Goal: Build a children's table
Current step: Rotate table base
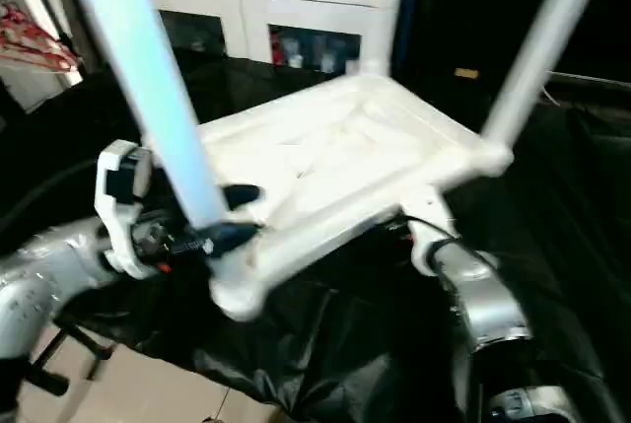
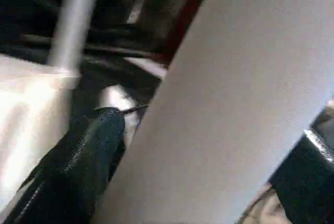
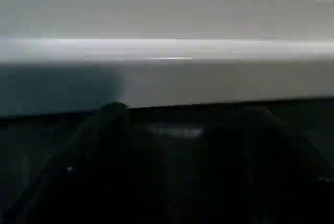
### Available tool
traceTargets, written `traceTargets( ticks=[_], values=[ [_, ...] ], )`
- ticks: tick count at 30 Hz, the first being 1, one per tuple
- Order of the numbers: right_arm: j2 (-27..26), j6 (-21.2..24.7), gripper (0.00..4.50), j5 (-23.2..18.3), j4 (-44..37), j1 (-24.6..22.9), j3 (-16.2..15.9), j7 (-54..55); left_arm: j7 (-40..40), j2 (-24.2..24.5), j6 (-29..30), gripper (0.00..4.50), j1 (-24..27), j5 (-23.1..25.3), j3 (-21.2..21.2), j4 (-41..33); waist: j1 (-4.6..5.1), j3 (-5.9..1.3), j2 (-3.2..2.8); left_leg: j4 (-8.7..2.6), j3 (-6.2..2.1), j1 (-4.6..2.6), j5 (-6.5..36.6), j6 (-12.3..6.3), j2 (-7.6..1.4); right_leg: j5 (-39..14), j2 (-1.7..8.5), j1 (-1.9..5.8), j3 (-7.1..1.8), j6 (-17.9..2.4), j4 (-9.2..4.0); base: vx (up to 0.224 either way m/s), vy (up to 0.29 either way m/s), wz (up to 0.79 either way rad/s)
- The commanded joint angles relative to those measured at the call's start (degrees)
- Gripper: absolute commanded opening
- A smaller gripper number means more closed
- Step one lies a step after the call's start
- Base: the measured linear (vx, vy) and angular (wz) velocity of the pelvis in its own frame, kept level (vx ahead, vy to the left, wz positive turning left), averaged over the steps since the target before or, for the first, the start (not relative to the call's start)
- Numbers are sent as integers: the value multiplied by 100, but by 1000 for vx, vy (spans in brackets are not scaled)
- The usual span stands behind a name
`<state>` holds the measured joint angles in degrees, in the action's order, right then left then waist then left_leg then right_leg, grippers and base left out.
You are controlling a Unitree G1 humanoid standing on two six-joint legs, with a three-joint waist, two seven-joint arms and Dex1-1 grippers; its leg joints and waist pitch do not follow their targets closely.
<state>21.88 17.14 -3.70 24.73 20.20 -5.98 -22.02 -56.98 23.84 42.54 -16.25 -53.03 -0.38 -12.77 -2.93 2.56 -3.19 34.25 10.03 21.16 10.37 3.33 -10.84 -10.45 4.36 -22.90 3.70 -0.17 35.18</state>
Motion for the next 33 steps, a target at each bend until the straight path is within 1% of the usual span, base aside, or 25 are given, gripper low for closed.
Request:
traceTargets(
  ticks=[1, 3, 4, 5, 7, 9, 10, 11, 12, 13, 15, 17, 18, 19, 20, 21, 22, 23, 24, 25, 26, 28, 29, 32, 33],
  values=[
    [-150, -78, 377, 71, 108, 142, -114, -70, 144, -58, 150, 448, 36, -202, -61, -291, -43, -270, 74, -448, -57, -27, 1823, 82, -132, -2292, 318, 240, -232, -959, -528, 0, 0, 0],
    [-249, -139, 377, 116, 166, 188, -173, -104, 222, -176, 163, 448, 35, -130, -132, -317, -34, -266, 65, -451, -57, -31, 1809, 83, -131, -2393, 304, 230, -231, -878, -540, 0, 0, 0],
    [-311, -183, 377, 160, 217, 228, -221, -110, 279, -260, 146, 448, 18, -39, -180, -296, -22, -263, 90, -451, -53, -30, 1802, 78, -128, -2423, 299, 229, -231, -849, -553, 0, 0, 0],
    [-372, -224, 377, 204, 276, 272, -272, -103, 329, -344, 83, 448, -6, 90, -239, -244, -5, -261, 73, -455, -64, -26, 1826, 105, -128, -2504, 301, 228, -225, -812, -553, 0, 0, 0],
    [-559, -347, 377, 251, 452, 413, -371, -106, 445, -503, 48, 448, -89, 199, -370, -168, 22, -256, 72, -467, -79, -26, 1878, 132, -134, -2559, 297, 231, -216, -762, -558, 0, 0, 0],
    [-738, -457, 377, 244, 607, 540, -443, -135, 560, -654, 56, 448, -198, 172, -457, -111, 57, -257, 68, -467, -86, -29, 1966, 157, -128, -2592, 299, 229, -210, -749, -565, 0, 0, 0],
    [-849, -523, 377, 237, 715, 623, -489, -159, 633, -761, 55, 448, -282, 129, -500, -58, 89, -239, 64, -486, -104, 14, 2040, 182, -122, -2679, 298, 254, -187, -733, -558, 0, 0, 0],
    [-868, -533, 377, 240, 733, 637, -497, -159, 638, -781, 45, 448, -298, 134, -511, -47, 106, -234, 73, -492, -116, 14, 2137, 201, -116, -2867, 305, 260, -171, -639, -588, 0, 0, 0],
    [-963, -579, 377, 256, 817, 699, -528, -173, 658, -882, 11, 448, -372, 156, -562, 1, 109, -240, 79, -491, -123, 14, 2155, 203, -117, -2905, 315, 260, -172, -603, -595, 0, 0, 0],
    [-1015, -603, 377, 269, 863, 729, -535, -188, 668, -935, 4, 448, -406, 164, -582, 21, 131, -246, 99, -493, -137, 38, 2100, 196, -113, -2872, 324, 277, -177, -562, -598, 0, 0, 0],
    [-1122, -676, 377, 295, 954, 787, -546, -237, 690, -1051, -29, 448, -481, 232, -638, 71, 153, -255, 100, -492, -140, 49, 2027, 184, -112, -2766, 324, 282, -180, -588, -581, 0, 0, 0],
    [-1275, -784, 377, 361, 1122, 896, -601, -285, 703, -1288, -77, 448, -630, 344, -757, 190, 191, -259, 104, -463, -108, 3, 1980, 120, -112, -2548, 306, 238, -199, -730, -591, 0, 0, 0],
    [-1292, -801, 377, 378, 1149, 915, -612, -287, 719, -1332, -87, 448, -659, 369, -781, 214, 196, -263, 105, -457, -106, 9, 1944, 105, -109, -2501, 312, 251, -200, -772, -586, 0, 0, 0],
    [-1302, -814, 377, 381, 1164, 923, -606, -288, 723, -1350, -93, 448, -669, 377, -793, 224, 211, -264, 115, -457, -109, 49, 1843, 80, -101, -2427, 318, 291, -193, -813, -570, 0, 0, 0],
    [-1327, -846, 377, 387, 1202, 945, -589, -289, 733, -1394, -107, 448, -694, 395, -821, 251, 217, -272, 145, -454, -109, 61, 1777, 62, -105, -2382, 320, 303, -193, -816, -563, 0, 0, 0],
    [-1375, -925, 377, 380, 1280, 989, -530, -303, 743, -1477, -183, 448, -750, 476, -901, 331, 213, -279, 126, -445, -103, 42, 1700, 31, -113, -2291, 320, 286, -198, -855, -554, 0, 0, 0],
    [-1393, -959, 377, 384, 1309, 1002, -508, -309, 755, -1526, -224, 448, -781, 518, -937, 388, 226, -280, 126, -429, -85, 18, 1677, -11, -109, -2224, 306, 265, -197, -913, -560, 0, 0, 0],
    [-1395, -982, 377, 390, 1329, 1009, -502, -313, 785, -1562, -273, 448, -804, 577, -960, 438, 234, -282, 135, -424, -85, 36, 1617, -32, -106, -2177, 310, 287, -194, -959, -549, 0, 0, 0],
    [-1395, -990, 377, 392, 1336, 1012, -500, -315, 797, -1576, -292, 448, -813, 600, -969, 456, 231, -282, 133, -424, -83, 33, 1610, -44, -110, -2178, 311, 281, -193, -972, -556, 0, 0, 0],
    [-1370, -1035, 377, 438, 1368, 1019, -513, -299, 858, -1666, -488, 448, -849, 775, -1006, 579, 223, -285, 134, -411, -69, 14, 1570, -65, -113, -2109, 302, 273, -199, -1000, -554, 0, 0, 0],
    [-1351, -1059, 377, 451, 1391, 1024, -495, -297, 889, -1690, -552, 448, -867, 882, -1014, 647, 223, -285, 134, -411, -69, 14, 1570, -65, -113, -2109, 302, 273, -199, -1000, -554, 0, 0, 0],
    [-1331, -1085, 377, 456, 1416, 1029, -454, -298, 909, -1714, -629, 448, -883, 1009, -1019, 729, 197, -293, 115, -414, -68, 0, 1508, -86, -132, -1915, 293, 275, -200, -1066, -537, 0, 0, 0],
    [-1305, -1088, 377, 422, 1423, 1026, -371, -311, 933, -1732, -732, 448, -897, 1141, -1026, 825, 181, -295, 109, -413, -63, 0, 1490, -104, -129, -1830, 289, 277, -200, -1094, -538, 0, 0, 0],
    [-1229, -1142, 377, 446, 1425, 995, -316, -305, 1030, -1776, -1060, 448, -923, 1443, -1068, 1013, 164, -293, 105, -415, -62, -9, 1513, -109, -136, -1780, 289, 281, -201, -1119, -534, 0, 0, 0],
    [-1197, -1154, 377, 427, 1415, 977, -263, -279, 1129, -1768, -1224, 448, -944, 1647, -1095, 1122, 148, -295, 96, -417, -68, -9, 1512, -108, -138, -1779, 295, 288, -202, -1118, -529, 0, 0, 0]
  ],
)
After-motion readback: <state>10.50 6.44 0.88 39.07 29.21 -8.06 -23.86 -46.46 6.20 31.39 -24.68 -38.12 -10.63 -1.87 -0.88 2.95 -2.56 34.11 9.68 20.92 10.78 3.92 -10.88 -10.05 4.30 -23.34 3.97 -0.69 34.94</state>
